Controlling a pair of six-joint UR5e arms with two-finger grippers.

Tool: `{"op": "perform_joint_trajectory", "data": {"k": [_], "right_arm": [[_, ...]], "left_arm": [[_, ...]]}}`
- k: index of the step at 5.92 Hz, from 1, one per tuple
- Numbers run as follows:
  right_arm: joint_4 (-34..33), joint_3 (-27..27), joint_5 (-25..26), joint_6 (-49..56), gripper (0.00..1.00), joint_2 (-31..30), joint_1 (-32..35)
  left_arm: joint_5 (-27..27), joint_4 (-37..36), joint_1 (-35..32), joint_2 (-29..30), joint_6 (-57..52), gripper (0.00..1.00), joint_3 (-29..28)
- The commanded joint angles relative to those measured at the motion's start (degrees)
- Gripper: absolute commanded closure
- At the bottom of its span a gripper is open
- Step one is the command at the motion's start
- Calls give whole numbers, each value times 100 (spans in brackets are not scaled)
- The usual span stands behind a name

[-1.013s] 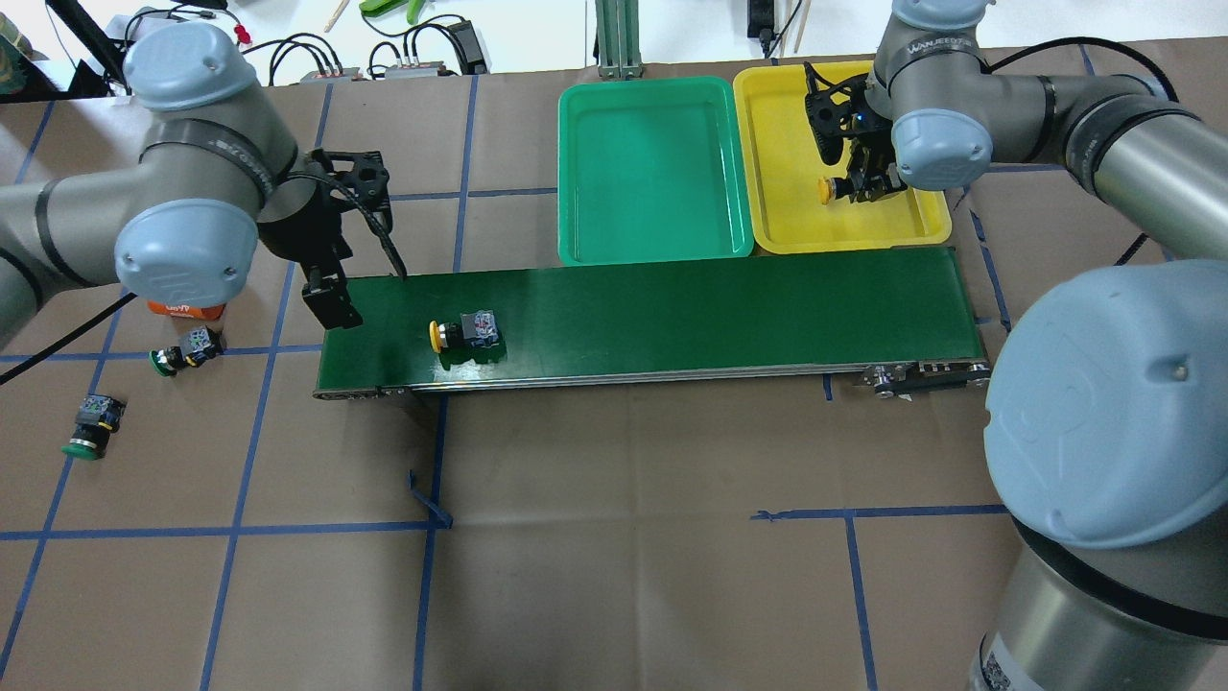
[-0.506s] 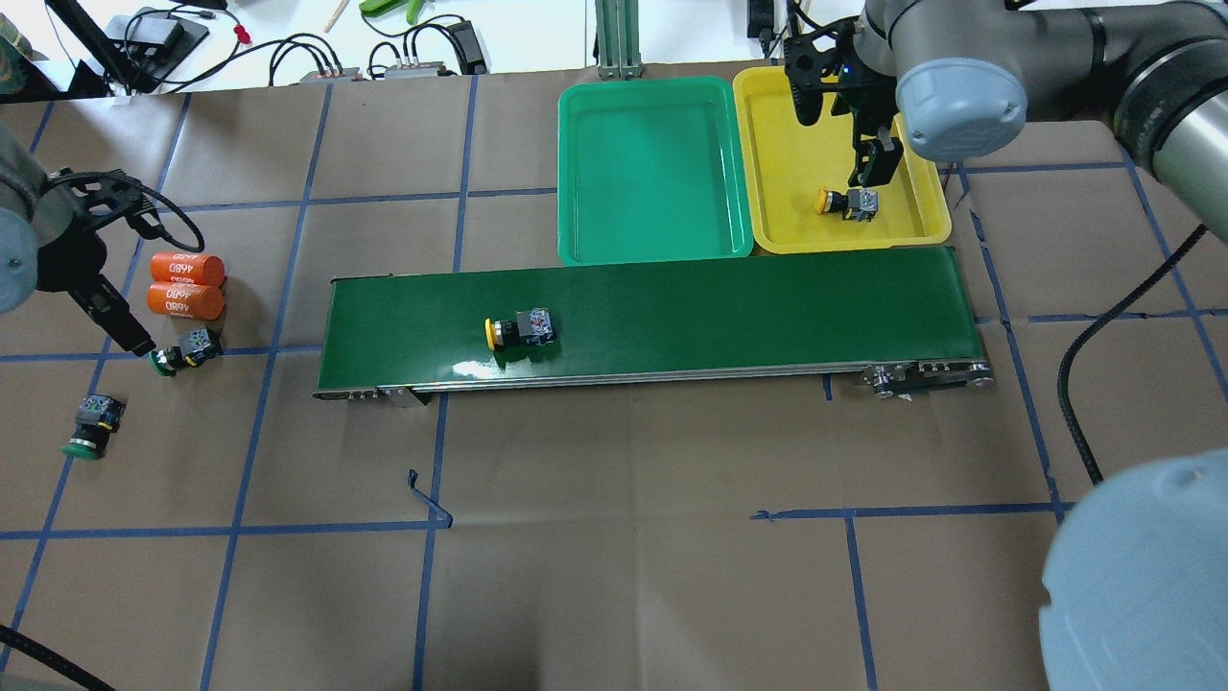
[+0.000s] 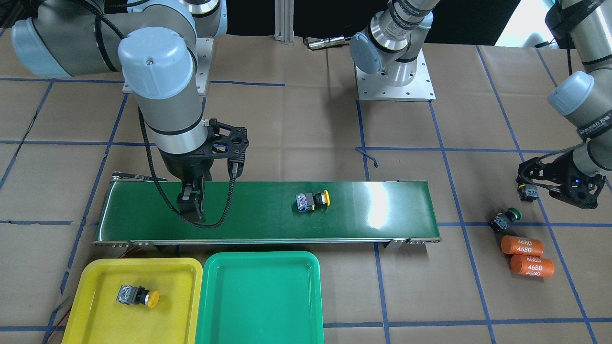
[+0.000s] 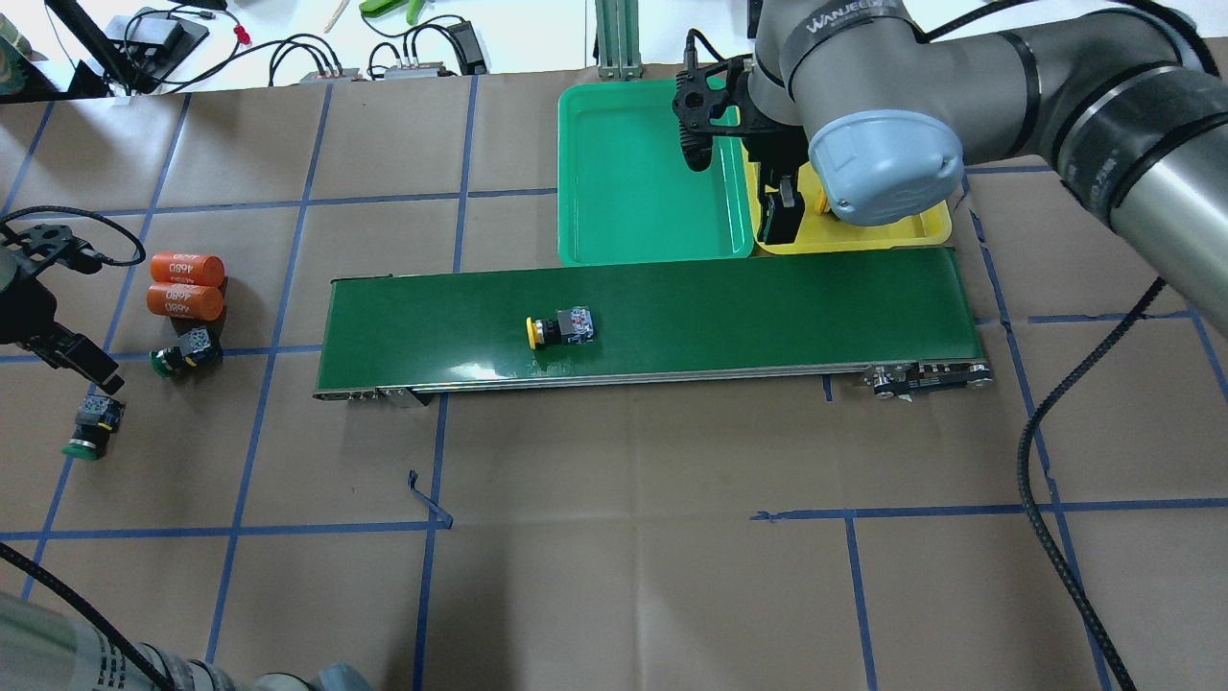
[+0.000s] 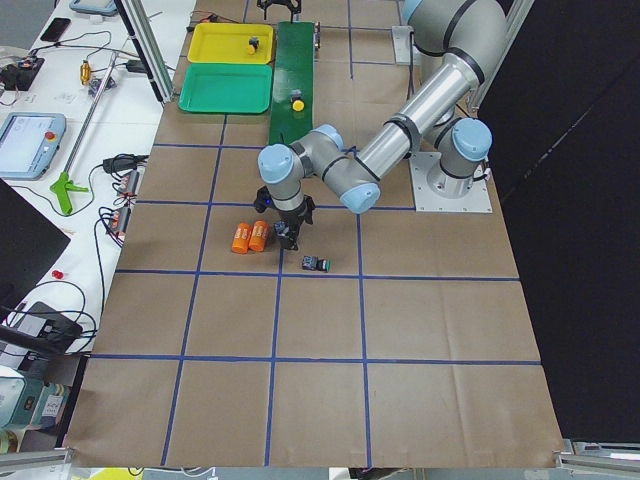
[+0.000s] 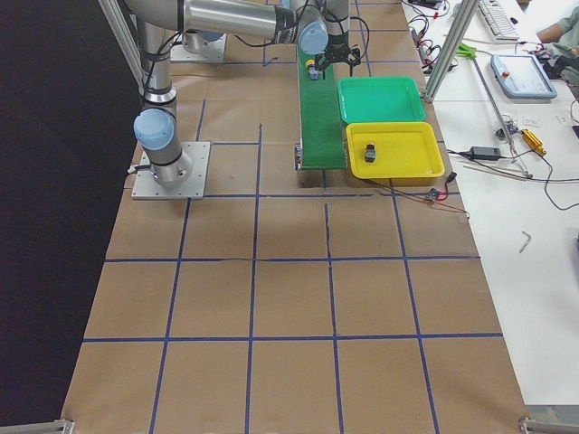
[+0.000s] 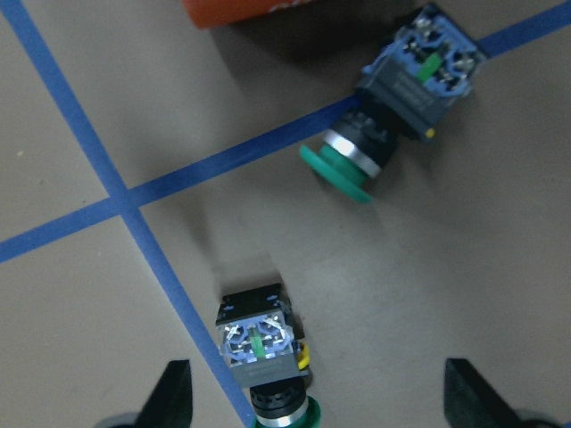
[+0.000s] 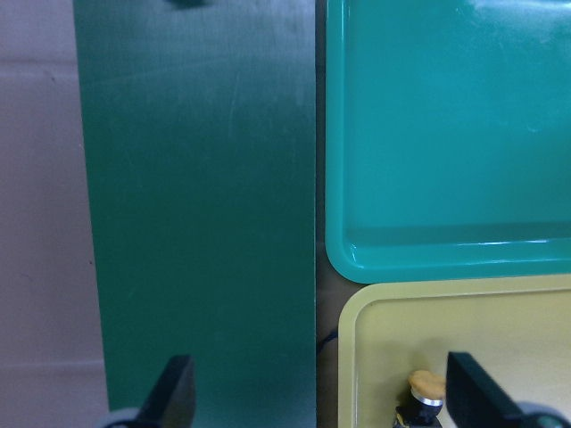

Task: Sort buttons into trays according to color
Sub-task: 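Reach left gripper to the buttons while right gripper returns to belt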

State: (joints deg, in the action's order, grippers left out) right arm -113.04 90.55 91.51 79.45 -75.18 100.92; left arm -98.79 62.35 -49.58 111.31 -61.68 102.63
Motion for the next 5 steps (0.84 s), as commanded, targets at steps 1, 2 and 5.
{"op": "perform_joint_trajectory", "data": {"k": [1,2,5], "right_arm": [[-77,33,-63,-646,0,264,434],[-444,42,-228,-807,0,537,672],[-738,77,-511,-817,0,1092,842]], "left_arm": [[0,-702,299,450,77,1,178],[9,-776,369,548,86,3,196],[35,-672,458,462,-169,100,284]]}}
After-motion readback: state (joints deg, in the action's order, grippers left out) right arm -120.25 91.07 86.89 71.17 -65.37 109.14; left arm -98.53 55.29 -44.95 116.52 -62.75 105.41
